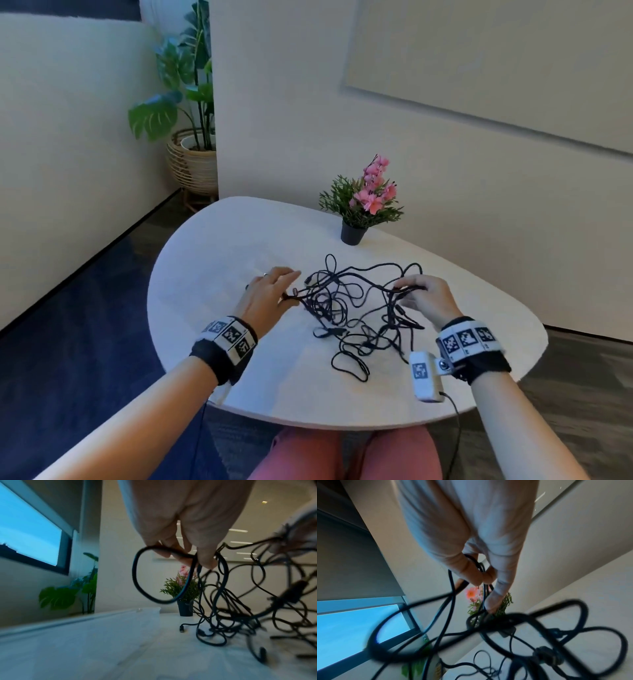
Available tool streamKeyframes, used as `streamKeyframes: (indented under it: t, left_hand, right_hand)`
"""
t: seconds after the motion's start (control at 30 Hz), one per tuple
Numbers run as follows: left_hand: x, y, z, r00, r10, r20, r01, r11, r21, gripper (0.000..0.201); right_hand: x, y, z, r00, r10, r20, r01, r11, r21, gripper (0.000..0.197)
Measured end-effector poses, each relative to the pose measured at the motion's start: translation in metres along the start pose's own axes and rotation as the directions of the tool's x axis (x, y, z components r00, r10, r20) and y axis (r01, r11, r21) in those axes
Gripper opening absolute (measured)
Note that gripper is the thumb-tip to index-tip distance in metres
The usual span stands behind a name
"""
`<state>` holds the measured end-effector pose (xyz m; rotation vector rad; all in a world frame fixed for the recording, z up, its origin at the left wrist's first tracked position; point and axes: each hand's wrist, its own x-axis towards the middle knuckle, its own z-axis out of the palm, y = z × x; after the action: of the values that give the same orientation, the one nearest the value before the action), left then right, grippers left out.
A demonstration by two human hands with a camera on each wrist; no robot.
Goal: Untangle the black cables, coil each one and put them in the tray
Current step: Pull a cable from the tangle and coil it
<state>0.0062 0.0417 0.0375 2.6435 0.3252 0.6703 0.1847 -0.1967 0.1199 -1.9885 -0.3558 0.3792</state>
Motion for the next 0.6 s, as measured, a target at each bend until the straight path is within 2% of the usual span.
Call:
streamKeyframes:
  t: [0.07,0.17,0.27,0.37,0.4,0.47,0.53,0.6]
  left_hand:
    - [-0.001,-0.003,-0.006,1.000,-0.012,-0.028,0.013,0.999,0.039,0.024]
    - [-0.011,-0.010,-0.010,0.992,-0.122,-0.023,0.124,0.987,0.099,0.017]
    - [-0.012,-0.012,-0.021,0.984,-0.165,-0.073,0.168,0.986,0.023,0.013]
    - [-0.011,0.001,-0.031,0.986,-0.141,-0.088,0.134,0.988,-0.083,0.015]
    - [-0.011,0.007,-0.034,0.987,-0.137,-0.086,0.129,0.987,-0.093,0.016]
    - [-0.011,0.019,-0.033,0.990,-0.117,-0.082,0.111,0.990,-0.083,0.015]
    - [-0.007,0.033,-0.029,0.994,-0.077,-0.080,0.072,0.996,-0.060,0.014]
    - [0.000,0.049,-0.026,0.996,-0.010,-0.084,0.006,0.999,-0.046,0.014]
  right_hand:
    - [0.012,-0.001,-0.015,0.997,-0.009,-0.074,0.006,0.999,-0.047,0.041]
    - [0.028,0.003,-0.041,0.985,-0.089,-0.149,0.047,0.964,-0.263,0.043]
    - [0.042,0.008,-0.060,0.980,-0.186,-0.072,0.107,0.794,-0.598,0.046]
    - [0.045,0.009,-0.065,0.998,-0.052,0.019,0.049,0.640,-0.767,0.055]
    - [0.043,0.005,-0.064,0.997,-0.048,0.055,0.073,0.617,-0.783,0.051]
    - [0.034,-0.008,-0.055,0.972,-0.190,0.136,0.229,0.664,-0.712,0.037]
    - [0.018,-0.029,-0.037,0.889,-0.412,0.198,0.450,0.713,-0.538,0.026]
    - [0.000,-0.046,-0.013,0.771,-0.532,0.349,0.636,0.666,-0.390,0.028]
